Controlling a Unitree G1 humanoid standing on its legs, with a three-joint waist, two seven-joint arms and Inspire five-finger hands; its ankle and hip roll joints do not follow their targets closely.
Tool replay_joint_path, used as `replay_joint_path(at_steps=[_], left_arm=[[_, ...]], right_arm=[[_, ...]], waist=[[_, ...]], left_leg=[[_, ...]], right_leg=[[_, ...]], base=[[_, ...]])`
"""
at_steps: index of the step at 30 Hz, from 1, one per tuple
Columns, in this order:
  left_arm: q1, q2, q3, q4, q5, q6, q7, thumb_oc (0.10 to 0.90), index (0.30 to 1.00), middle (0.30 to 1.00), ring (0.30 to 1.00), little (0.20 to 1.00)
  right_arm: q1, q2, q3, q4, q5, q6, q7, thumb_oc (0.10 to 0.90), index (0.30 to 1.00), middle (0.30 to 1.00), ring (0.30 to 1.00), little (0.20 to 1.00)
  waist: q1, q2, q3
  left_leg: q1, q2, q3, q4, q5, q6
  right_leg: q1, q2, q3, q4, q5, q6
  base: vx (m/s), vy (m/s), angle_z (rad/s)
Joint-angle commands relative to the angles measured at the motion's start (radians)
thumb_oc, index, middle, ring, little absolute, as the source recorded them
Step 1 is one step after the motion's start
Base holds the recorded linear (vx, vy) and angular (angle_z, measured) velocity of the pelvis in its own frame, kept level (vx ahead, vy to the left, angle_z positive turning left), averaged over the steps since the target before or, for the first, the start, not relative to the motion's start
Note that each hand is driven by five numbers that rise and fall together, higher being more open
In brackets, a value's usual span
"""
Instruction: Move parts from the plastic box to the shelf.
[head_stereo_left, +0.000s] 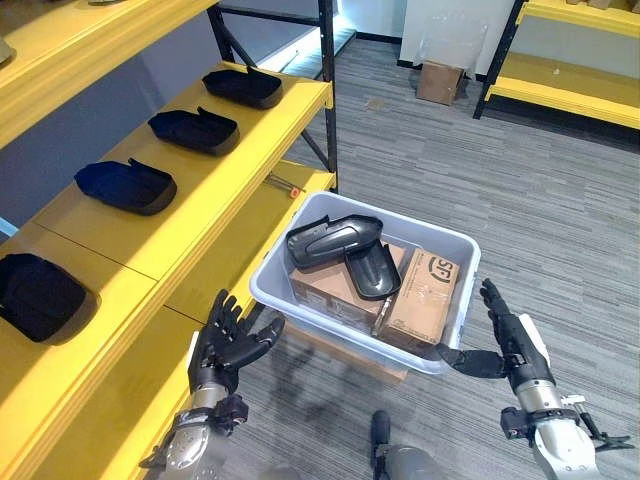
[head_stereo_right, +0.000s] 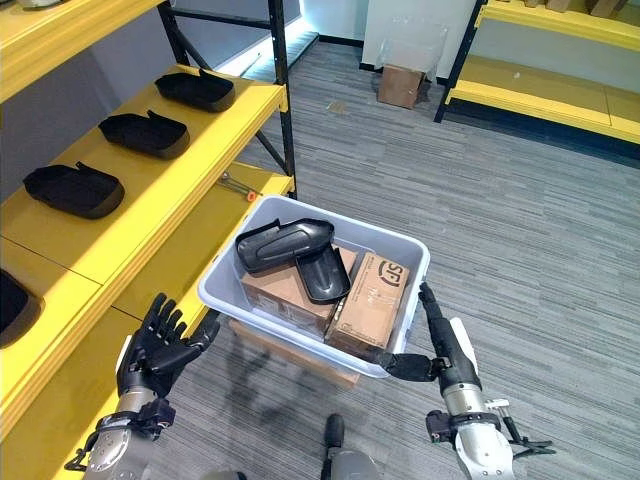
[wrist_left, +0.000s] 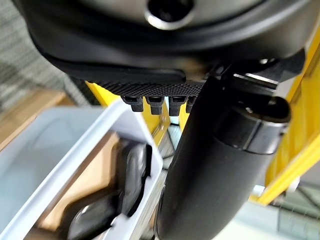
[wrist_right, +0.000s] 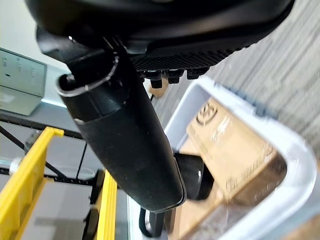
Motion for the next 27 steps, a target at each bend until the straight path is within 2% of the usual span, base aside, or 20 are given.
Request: replay_joint_path(at_steps=[1, 2, 3, 5, 6, 7, 8, 10, 11, 13, 15, 16, 17, 18, 22, 27], left_arm=[[-0.024, 0.017, 0.051, -0.113, -0.011, -0.080, -0.010, 0.900, 1.000, 1.000, 1.000, 1.000], [-0.023, 0.017, 0.048, -0.107, -0.004, -0.081, -0.005, 0.900, 1.000, 1.000, 1.000, 1.000], [-0.028, 0.020, 0.049, -0.103, 0.000, -0.083, -0.001, 0.900, 1.000, 1.000, 1.000, 1.000], [-0.026, 0.016, 0.045, -0.093, 0.004, -0.084, -0.003, 0.900, 1.000, 1.000, 1.000, 1.000], [-0.024, 0.012, 0.044, -0.088, 0.008, -0.086, -0.009, 0.900, 1.000, 1.000, 1.000, 1.000], [-0.023, 0.008, 0.043, -0.087, 0.002, -0.086, -0.010, 0.900, 1.000, 1.000, 1.000, 1.000], [-0.021, 0.010, 0.047, -0.086, 0.001, -0.088, -0.015, 0.900, 1.000, 1.000, 1.000, 1.000], [-0.019, 0.015, 0.046, -0.095, 0.001, -0.088, -0.017, 0.900, 1.000, 1.000, 1.000, 1.000], [-0.019, 0.016, 0.046, -0.095, 0.001, -0.088, -0.017, 0.900, 1.000, 1.000, 1.000, 1.000], [-0.018, 0.030, 0.055, -0.103, 0.005, -0.095, -0.015, 0.900, 1.000, 1.000, 1.000, 1.000], [-0.027, 0.053, 0.066, -0.118, -0.002, -0.106, 0.002, 0.900, 1.000, 1.000, 1.000, 1.000], [-0.027, 0.053, 0.067, -0.118, -0.002, -0.106, 0.002, 0.900, 1.000, 1.000, 1.000, 1.000], [-0.032, 0.068, 0.076, -0.126, -0.005, -0.108, 0.007, 0.900, 1.000, 1.000, 1.000, 1.000], [-0.037, 0.074, 0.075, -0.127, -0.006, -0.111, 0.012, 0.900, 1.000, 1.000, 1.000, 1.000], [-0.047, 0.094, 0.069, -0.128, -0.009, -0.110, 0.018, 0.900, 1.000, 1.000, 1.000, 1.000], [-0.041, 0.116, 0.084, -0.137, -0.001, -0.106, 0.024, 0.900, 1.000, 1.000, 1.000, 1.000]], right_arm=[[-0.037, -0.054, -0.050, -0.106, 0.024, -0.099, -0.030, 0.900, 1.000, 1.000, 1.000, 1.000], [-0.037, -0.060, -0.048, -0.099, 0.023, -0.102, -0.033, 0.900, 1.000, 1.000, 1.000, 1.000], [-0.040, -0.068, -0.044, -0.091, 0.020, -0.103, -0.035, 0.900, 1.000, 1.000, 1.000, 1.000], [-0.039, -0.075, -0.041, -0.087, 0.009, -0.102, -0.034, 0.900, 1.000, 1.000, 1.000, 1.000], [-0.035, -0.075, -0.047, -0.088, 0.009, -0.101, -0.033, 0.900, 1.000, 1.000, 1.000, 1.000], [-0.025, -0.068, -0.050, -0.085, 0.010, -0.098, -0.030, 0.900, 1.000, 1.000, 1.000, 1.000], [-0.018, -0.057, -0.044, -0.080, 0.001, -0.090, -0.019, 0.900, 1.000, 1.000, 1.000, 1.000], [-0.011, -0.045, -0.045, -0.085, 0.006, -0.083, -0.009, 0.900, 1.000, 1.000, 1.000, 1.000], [-0.010, -0.045, -0.045, -0.086, 0.006, -0.083, -0.009, 0.900, 1.000, 1.000, 1.000, 1.000], [-0.005, -0.035, -0.042, -0.090, 0.016, -0.078, 0.010, 0.900, 1.000, 1.000, 1.000, 1.000], [-0.041, -0.030, -0.013, -0.082, -0.011, -0.069, 0.008, 0.900, 1.000, 1.000, 1.000, 1.000], [-0.042, -0.030, -0.012, -0.082, -0.011, -0.069, 0.008, 0.900, 1.000, 1.000, 1.000, 1.000], [-0.067, -0.027, -0.003, -0.081, -0.029, -0.066, 0.003, 0.900, 1.000, 1.000, 1.000, 1.000], [-0.075, -0.029, 0.000, -0.081, -0.035, -0.066, 0.001, 0.900, 1.000, 1.000, 1.000, 1.000], [-0.082, -0.031, -0.005, -0.079, -0.035, -0.063, -0.008, 0.900, 1.000, 1.000, 1.000, 1.000], [-0.105, -0.043, 0.000, -0.088, -0.055, -0.067, -0.014, 0.900, 1.000, 1.000, 1.000, 1.000]], waist=[[-0.016, -0.004, 0.028], [-0.006, 0.011, 0.026], [0.003, 0.016, 0.024], [0.009, 0.034, 0.018], [0.001, 0.044, 0.014], [-0.004, 0.051, 0.008], [0.005, 0.060, -0.005], [-0.001, 0.055, -0.013], [0.001, 0.053, -0.013], [-0.003, 0.039, -0.017], [0.003, 0.013, -0.023], [0.006, 0.014, -0.025], [0.010, 0.001, -0.028], [0.009, -0.006, -0.027], [0.005, -0.018, -0.026], [0.010, -0.045, -0.018]], left_leg=[[-0.019, 0.022, -0.001, -0.174, 0.156, 0.021], [-0.013, 0.042, -0.042, -0.430, 0.242, -0.011], [-0.016, 0.043, -0.084, -0.535, 0.278, -0.024], [-0.013, 0.045, -0.132, -0.642, 0.320, -0.059], [-0.017, 0.051, -0.103, -0.651, 0.331, -0.074], [-0.004, 0.064, -0.079, -0.646, 0.340, -0.080], [0.030, 0.062, -0.095, -0.643, 0.324, -0.078], [0.040, 0.045, -0.066, -0.596, 0.289, -0.069], [0.040, 0.044, -0.064, -0.592, 0.285, -0.068], [0.036, 0.023, -0.025, -0.543, 0.229, -0.040], [0.023, 0.005, 0.068, -0.472, 0.163, -0.014], [0.019, 0.006, 0.070, -0.473, 0.165, -0.013], [0.001, 0.002, 0.110, -0.428, 0.133, -0.004], [-0.007, -0.003, 0.119, -0.409, 0.117, 0.000], [-0.050, -0.010, 0.121, -0.359, 0.087, 0.009], [-0.067, 0.008, 0.145, -0.342, 0.069, 0.012]], right_leg=[[0.131, 0.016, -0.002, -0.001, -0.160, 0.064], [0.138, 0.010, 0.013, 0.000, -0.173, 0.085], [0.145, 0.004, 0.032, 0.003, -0.182, 0.092], [0.161, 0.005, 0.070, 0.005, -0.196, 0.099], [0.176, 0.007, 0.078, 0.001, -0.207, 0.102], [0.188, 0.007, 0.092, -0.003, -0.212, 0.105], [0.207, -0.014, 0.134, -0.005, -0.217, 0.118], [0.222, -0.050, 0.153, -0.016, -0.209, 0.136], [0.222, -0.052, 0.156, -0.017, -0.209, 0.137], [0.211, -0.100, 0.184, -0.013, -0.195, 0.162], [0.164, -0.161, 0.205, -0.013, -0.162, 0.198], [0.159, -0.160, 0.209, -0.013, -0.159, 0.198], [0.135, -0.188, 0.210, -0.018, -0.137, 0.219], [0.128, -0.200, 0.209, -0.020, -0.129, 0.227], [0.112, -0.219, 0.188, -0.024, -0.112, 0.235], [0.084, -0.207, 0.142, -0.032, -0.065, 0.247]], base=[[0.20, 0.237, -0.40], [0.24, 0.259, -0.46], [0.32, 0.336, -0.31], [0.28, 0.249, -0.64], [0.28, 0.264, -1.13], [0.39, 0.466, -0.77], [0.39, 0.502, -0.80], [0.28, 0.376, -1.27], [0.14, 0.246, -1.60], [0.12, 0.311, -0.74], [0.06, 0.344, -0.67], [0.04, 0.300, -0.93], [0.05, 0.191, -0.61], [0.06, 0.226, -0.62], [0.04, 0.101, -0.21], [0.02, 0.019, 0.03]])
